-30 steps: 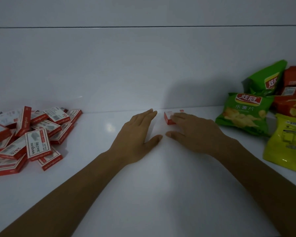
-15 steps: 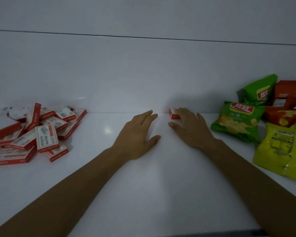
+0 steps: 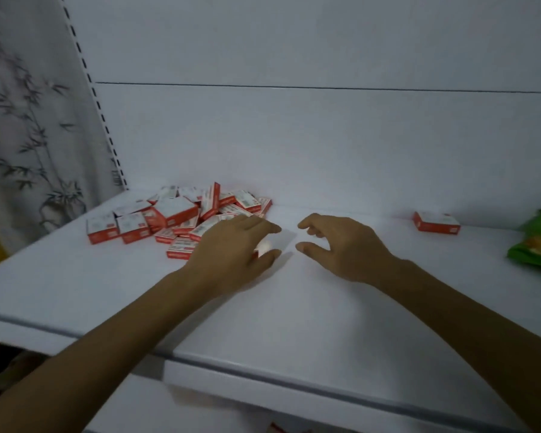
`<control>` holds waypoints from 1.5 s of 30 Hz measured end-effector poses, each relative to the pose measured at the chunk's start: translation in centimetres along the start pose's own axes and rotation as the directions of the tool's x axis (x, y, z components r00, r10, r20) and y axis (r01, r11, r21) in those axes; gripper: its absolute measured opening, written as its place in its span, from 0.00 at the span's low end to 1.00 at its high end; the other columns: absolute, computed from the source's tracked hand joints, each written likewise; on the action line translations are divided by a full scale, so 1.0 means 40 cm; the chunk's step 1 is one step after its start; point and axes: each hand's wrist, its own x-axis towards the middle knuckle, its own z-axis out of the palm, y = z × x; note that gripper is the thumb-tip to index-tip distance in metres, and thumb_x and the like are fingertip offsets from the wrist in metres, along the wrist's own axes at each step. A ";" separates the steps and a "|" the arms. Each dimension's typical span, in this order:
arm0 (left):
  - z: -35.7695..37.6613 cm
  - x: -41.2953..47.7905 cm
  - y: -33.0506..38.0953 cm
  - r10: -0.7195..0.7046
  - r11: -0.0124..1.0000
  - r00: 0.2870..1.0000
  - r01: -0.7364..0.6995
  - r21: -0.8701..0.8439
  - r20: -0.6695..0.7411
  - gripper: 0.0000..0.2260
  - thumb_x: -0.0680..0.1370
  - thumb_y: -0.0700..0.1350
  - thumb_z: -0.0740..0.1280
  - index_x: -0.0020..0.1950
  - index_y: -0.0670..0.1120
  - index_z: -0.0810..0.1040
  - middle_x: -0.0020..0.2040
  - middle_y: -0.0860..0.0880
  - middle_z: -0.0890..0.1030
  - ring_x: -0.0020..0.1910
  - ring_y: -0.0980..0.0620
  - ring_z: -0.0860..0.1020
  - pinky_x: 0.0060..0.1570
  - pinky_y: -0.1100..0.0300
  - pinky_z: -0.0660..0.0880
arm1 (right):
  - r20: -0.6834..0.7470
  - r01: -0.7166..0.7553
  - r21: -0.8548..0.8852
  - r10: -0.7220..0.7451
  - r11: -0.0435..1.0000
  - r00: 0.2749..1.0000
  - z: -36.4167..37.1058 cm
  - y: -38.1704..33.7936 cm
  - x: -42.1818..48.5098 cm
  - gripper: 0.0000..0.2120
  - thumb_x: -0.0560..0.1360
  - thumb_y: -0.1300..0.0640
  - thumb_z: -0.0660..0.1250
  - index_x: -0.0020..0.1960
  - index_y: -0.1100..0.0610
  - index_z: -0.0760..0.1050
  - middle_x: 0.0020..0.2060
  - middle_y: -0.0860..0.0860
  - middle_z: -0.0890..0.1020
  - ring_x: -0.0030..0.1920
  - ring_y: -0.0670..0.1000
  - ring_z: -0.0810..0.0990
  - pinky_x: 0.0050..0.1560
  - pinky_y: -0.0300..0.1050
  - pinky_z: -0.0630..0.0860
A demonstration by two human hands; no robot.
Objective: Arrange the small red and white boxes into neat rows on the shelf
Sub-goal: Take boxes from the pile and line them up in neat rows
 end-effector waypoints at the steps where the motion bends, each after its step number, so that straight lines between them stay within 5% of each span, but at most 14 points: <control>1: -0.008 -0.026 -0.024 -0.009 1.000 1.000 0.009 -0.002 0.006 0.20 0.75 0.58 0.59 0.62 0.49 0.75 0.57 0.50 0.80 0.53 0.48 0.78 0.44 0.56 0.74 | 0.021 0.010 0.008 -0.010 1.000 1.000 0.016 -0.035 0.010 0.19 0.73 0.42 0.64 0.60 0.48 0.72 0.53 0.45 0.80 0.54 0.47 0.77 0.55 0.45 0.73; 9: -0.007 -0.150 -0.128 -0.051 0.994 0.993 0.041 -0.097 -0.105 0.23 0.75 0.57 0.62 0.66 0.47 0.71 0.62 0.49 0.76 0.59 0.50 0.73 0.55 0.56 0.72 | -0.043 0.010 -0.032 -0.011 0.999 0.999 0.148 -0.217 0.078 0.29 0.71 0.36 0.63 0.65 0.53 0.69 0.55 0.50 0.80 0.54 0.53 0.78 0.52 0.50 0.74; 14: 0.005 -0.160 -0.133 -0.111 0.976 0.982 0.079 -0.204 -0.152 0.25 0.73 0.58 0.61 0.66 0.45 0.71 0.60 0.50 0.77 0.57 0.51 0.73 0.55 0.60 0.69 | -0.180 -0.157 0.133 0.180 0.979 0.967 0.200 -0.264 0.097 0.22 0.71 0.42 0.66 0.60 0.52 0.70 0.51 0.49 0.82 0.50 0.53 0.80 0.48 0.53 0.76; 20: 0.007 -0.161 -0.135 -0.213 0.950 0.962 0.163 -0.266 -0.173 0.27 0.74 0.57 0.64 0.69 0.47 0.68 0.65 0.50 0.74 0.62 0.50 0.72 0.58 0.55 0.71 | -0.231 -0.186 0.276 0.253 0.943 0.939 0.202 -0.269 0.097 0.21 0.69 0.48 0.70 0.59 0.51 0.71 0.51 0.49 0.82 0.48 0.52 0.81 0.49 0.52 0.77; 23: -0.002 -0.159 -0.134 -0.340 0.885 0.923 0.250 -0.393 -0.180 0.24 0.76 0.56 0.64 0.70 0.52 0.65 0.68 0.53 0.71 0.64 0.53 0.70 0.57 0.59 0.70 | -0.308 -0.079 0.300 0.175 0.951 0.935 0.190 -0.273 0.091 0.21 0.68 0.52 0.71 0.59 0.50 0.71 0.52 0.48 0.82 0.49 0.49 0.80 0.50 0.52 0.77; 27: -0.014 -0.154 -0.144 -0.516 0.725 0.837 0.314 -0.613 -0.182 0.24 0.76 0.58 0.63 0.70 0.53 0.65 0.67 0.55 0.72 0.63 0.54 0.73 0.60 0.52 0.73 | -0.363 0.067 0.297 0.048 0.953 0.930 0.177 -0.272 0.090 0.25 0.70 0.52 0.69 0.65 0.50 0.67 0.59 0.46 0.77 0.56 0.47 0.77 0.55 0.51 0.75; 33: -0.012 -0.148 -0.143 -0.493 0.733 0.854 0.306 -0.607 -0.165 0.20 0.76 0.55 0.64 0.67 0.54 0.68 0.63 0.56 0.76 0.57 0.55 0.76 0.56 0.51 0.76 | -0.372 0.169 0.184 -0.090 0.968 0.924 0.180 -0.258 0.093 0.27 0.71 0.58 0.69 0.67 0.48 0.64 0.63 0.47 0.74 0.60 0.47 0.71 0.61 0.48 0.69; 41: -0.025 -0.153 -0.141 -0.500 0.699 0.847 0.274 -0.660 -0.178 0.18 0.76 0.54 0.64 0.65 0.54 0.70 0.62 0.55 0.77 0.56 0.56 0.76 0.55 0.55 0.76 | -0.341 0.092 0.158 -0.033 0.983 0.939 0.184 -0.269 0.095 0.25 0.70 0.53 0.71 0.65 0.53 0.70 0.60 0.50 0.77 0.58 0.49 0.75 0.57 0.45 0.71; 43: -0.035 -0.153 -0.134 -0.530 0.611 0.840 0.286 -0.738 -0.113 0.18 0.77 0.53 0.64 0.67 0.53 0.69 0.62 0.54 0.76 0.57 0.55 0.77 0.54 0.59 0.77 | -0.379 0.078 0.181 -0.004 0.980 0.925 0.178 -0.285 0.087 0.24 0.69 0.47 0.71 0.62 0.53 0.73 0.56 0.49 0.80 0.52 0.49 0.79 0.49 0.44 0.77; 45: -0.053 -0.151 -0.119 -0.562 0.349 0.824 0.317 -0.882 0.073 0.21 0.77 0.51 0.64 0.69 0.51 0.66 0.62 0.53 0.77 0.55 0.55 0.78 0.52 0.63 0.77 | -0.446 0.053 0.212 0.049 0.976 0.894 0.173 -0.300 0.078 0.23 0.67 0.43 0.69 0.58 0.53 0.75 0.52 0.47 0.82 0.46 0.47 0.82 0.43 0.45 0.80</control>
